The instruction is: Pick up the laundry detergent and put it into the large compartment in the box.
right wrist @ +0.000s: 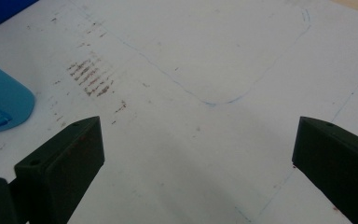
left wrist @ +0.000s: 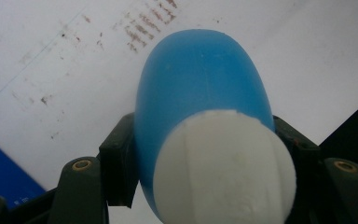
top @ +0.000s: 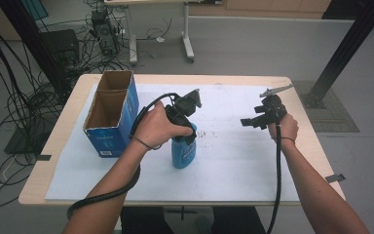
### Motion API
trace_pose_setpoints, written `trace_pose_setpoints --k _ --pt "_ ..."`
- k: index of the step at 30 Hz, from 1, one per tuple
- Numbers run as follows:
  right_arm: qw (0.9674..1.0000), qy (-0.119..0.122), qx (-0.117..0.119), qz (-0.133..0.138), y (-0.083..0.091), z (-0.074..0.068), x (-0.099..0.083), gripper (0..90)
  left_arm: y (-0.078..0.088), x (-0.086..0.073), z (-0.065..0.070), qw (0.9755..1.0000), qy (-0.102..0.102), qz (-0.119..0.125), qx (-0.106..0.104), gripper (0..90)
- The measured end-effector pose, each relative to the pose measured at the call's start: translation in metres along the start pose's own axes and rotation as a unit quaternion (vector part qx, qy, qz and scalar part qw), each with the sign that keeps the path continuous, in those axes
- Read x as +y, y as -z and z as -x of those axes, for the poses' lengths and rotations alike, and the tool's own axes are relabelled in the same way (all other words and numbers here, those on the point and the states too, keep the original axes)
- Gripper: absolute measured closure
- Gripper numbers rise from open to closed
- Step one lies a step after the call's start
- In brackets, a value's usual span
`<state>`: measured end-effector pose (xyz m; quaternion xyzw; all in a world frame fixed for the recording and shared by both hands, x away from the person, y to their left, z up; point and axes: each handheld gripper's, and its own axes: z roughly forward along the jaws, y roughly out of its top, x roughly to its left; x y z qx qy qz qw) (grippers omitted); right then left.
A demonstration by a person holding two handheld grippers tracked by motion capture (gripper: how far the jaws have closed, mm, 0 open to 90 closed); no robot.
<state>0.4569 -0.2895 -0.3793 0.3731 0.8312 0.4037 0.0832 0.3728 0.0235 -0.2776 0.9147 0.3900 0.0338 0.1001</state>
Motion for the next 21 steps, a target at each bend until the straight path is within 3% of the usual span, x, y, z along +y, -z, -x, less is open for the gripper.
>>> trace_pose_setpoints --k 13,21 --pt "1.0 0.001 -0.004 0.0 0.003 0.002 0.001 2.0 0.003 0.002 0.001 0.9999 -0.003 -0.005 0.011 37.6" --pt "1.0 0.001 -0.006 -0.003 0.003 0.002 0.003 2.0 0.019 0.003 0.0 0.9999 -0.006 0.0 0.01 37.6"
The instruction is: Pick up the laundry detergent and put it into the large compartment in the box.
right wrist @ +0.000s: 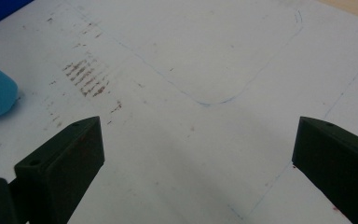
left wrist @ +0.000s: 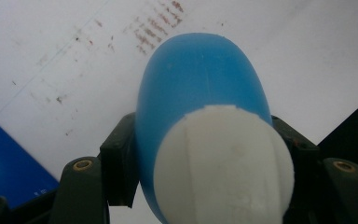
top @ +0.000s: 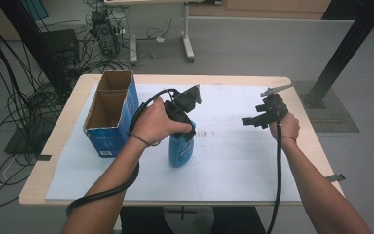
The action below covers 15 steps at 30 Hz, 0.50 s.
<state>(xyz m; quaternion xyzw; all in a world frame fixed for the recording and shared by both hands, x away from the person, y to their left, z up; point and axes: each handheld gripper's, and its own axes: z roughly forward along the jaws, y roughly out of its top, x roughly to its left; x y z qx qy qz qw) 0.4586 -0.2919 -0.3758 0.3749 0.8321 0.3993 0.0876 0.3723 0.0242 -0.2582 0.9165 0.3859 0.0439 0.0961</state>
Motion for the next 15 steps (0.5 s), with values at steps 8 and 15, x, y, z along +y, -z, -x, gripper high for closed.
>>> trace_pose_setpoints --k 8,15 --pt "1.0 0.002 0.0 0.001 0.001 -0.002 0.004 2.0 0.033 0.008 0.007 0.9998 -0.015 0.013 0.002 37.6" --pt "1.0 0.004 -0.001 0.006 0.004 -0.004 0.006 2.0 0.073 0.018 0.014 0.9991 -0.029 0.03 0.012 37.5"
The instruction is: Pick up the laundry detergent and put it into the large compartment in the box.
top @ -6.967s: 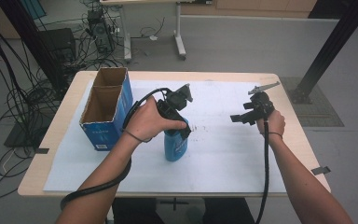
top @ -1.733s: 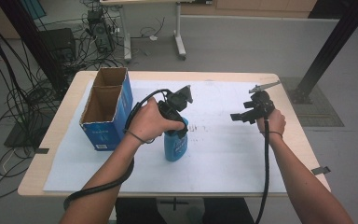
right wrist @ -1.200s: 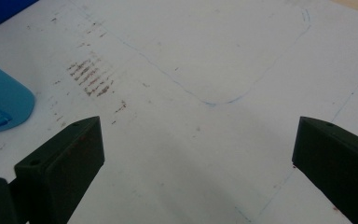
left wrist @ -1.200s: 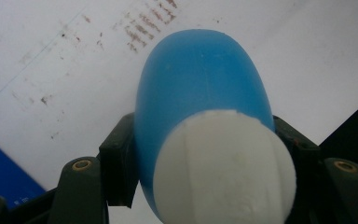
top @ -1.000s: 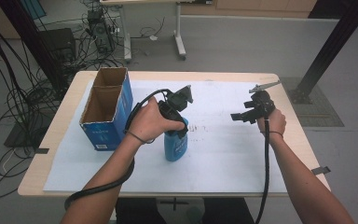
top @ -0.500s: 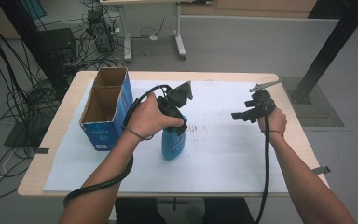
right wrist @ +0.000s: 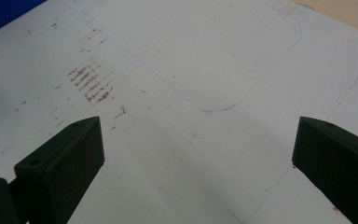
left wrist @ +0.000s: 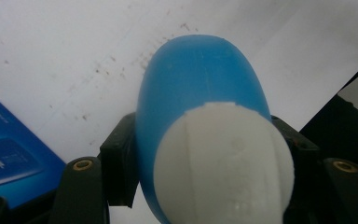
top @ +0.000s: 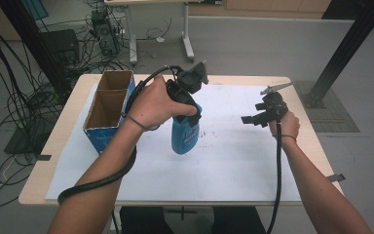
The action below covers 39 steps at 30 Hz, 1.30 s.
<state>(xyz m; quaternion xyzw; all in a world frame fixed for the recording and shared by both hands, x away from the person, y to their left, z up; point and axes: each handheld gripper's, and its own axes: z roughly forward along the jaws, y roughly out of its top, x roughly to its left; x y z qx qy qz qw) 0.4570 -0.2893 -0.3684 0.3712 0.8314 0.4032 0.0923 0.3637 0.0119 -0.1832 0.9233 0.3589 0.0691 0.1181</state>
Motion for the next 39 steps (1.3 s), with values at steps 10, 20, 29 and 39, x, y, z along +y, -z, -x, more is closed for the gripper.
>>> trace_pose_setpoints --k 10,20,29,39 --pt "1.0 0.0 0.002 0.006 0.004 -0.002 0.002 2.0 0.05 0.019 0.011 0.9996 -0.015 0.022 0.006 37.6" --pt "0.9999 0.0 -0.001 0.013 0.01 -0.001 0.004 1.9 0.082 0.033 0.013 0.9988 -0.015 0.045 0.005 37.5" --pt "0.9999 -0.002 -0.001 0.017 0.012 0.0 0.003 1.9 0.099 0.037 0.013 0.9986 -0.018 0.049 0.007 37.5" --pt "0.9999 -0.001 0.0 0.015 0.01 0.0 0.004 1.9 0.106 0.037 0.002 0.9988 -0.002 0.047 0.011 37.5"
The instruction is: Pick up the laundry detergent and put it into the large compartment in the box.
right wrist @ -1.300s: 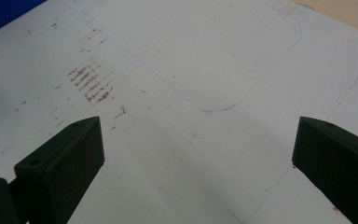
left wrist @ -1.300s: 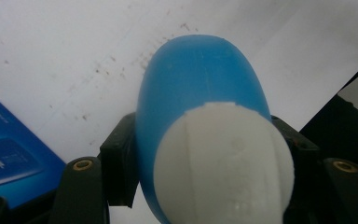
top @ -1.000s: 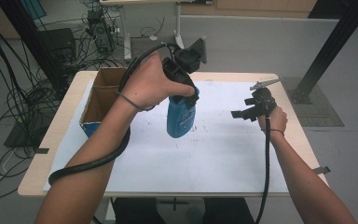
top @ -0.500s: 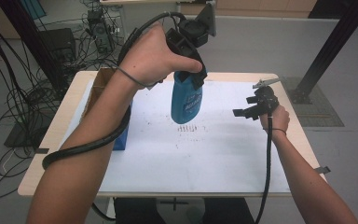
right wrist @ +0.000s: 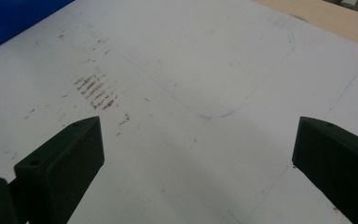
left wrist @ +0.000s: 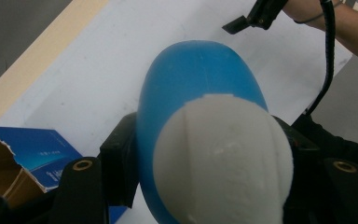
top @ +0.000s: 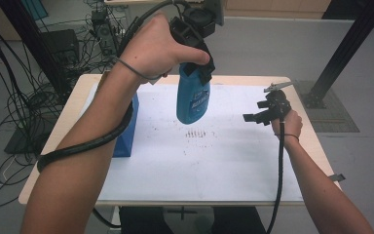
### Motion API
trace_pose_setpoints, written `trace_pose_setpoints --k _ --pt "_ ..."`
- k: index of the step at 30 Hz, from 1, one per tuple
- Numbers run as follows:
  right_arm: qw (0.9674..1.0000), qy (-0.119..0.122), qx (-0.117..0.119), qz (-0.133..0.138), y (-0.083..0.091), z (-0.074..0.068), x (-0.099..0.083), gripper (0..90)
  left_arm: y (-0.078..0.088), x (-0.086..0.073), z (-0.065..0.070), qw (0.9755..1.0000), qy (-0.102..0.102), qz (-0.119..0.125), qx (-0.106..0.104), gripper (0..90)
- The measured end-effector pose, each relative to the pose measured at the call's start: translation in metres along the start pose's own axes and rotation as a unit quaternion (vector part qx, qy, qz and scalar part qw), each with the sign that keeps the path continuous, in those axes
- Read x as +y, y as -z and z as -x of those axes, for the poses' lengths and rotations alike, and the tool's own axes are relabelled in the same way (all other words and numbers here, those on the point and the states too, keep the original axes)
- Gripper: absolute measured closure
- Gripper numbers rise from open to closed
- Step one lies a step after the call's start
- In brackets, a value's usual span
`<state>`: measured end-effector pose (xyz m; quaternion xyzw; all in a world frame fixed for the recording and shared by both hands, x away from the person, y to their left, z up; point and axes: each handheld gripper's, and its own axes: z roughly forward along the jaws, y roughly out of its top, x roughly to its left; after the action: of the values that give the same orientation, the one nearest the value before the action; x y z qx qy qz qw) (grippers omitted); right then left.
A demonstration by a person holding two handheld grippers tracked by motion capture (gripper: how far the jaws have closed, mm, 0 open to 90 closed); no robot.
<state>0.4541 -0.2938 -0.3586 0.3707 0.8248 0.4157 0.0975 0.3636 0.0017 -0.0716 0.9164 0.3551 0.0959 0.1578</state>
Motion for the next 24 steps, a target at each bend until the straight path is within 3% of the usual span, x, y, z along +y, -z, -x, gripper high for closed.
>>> trace_pose_setpoints --k 7,12,17,24 --pt "1.0 0.0 -0.001 0.0 0.0 -0.001 0.001 1.9 -0.002 -0.005 -0.021 0.9995 0.03 -0.009 0.003 37.5" --pt "1.0 0.002 -0.001 -0.001 0.0 -0.001 0.002 2.0 0.0 -0.011 -0.039 0.9981 0.057 -0.013 0.017 37.5" --pt "1.0 0.004 0.0 0.001 0.0 -0.001 0.003 1.9 0.006 -0.021 -0.059 0.9956 0.09 -0.006 0.026 37.5" --pt "1.0 0.005 0.002 0.001 -0.002 -0.001 0.005 1.9 0.013 -0.037 -0.089 0.9892 0.141 -0.006 0.04 37.5"
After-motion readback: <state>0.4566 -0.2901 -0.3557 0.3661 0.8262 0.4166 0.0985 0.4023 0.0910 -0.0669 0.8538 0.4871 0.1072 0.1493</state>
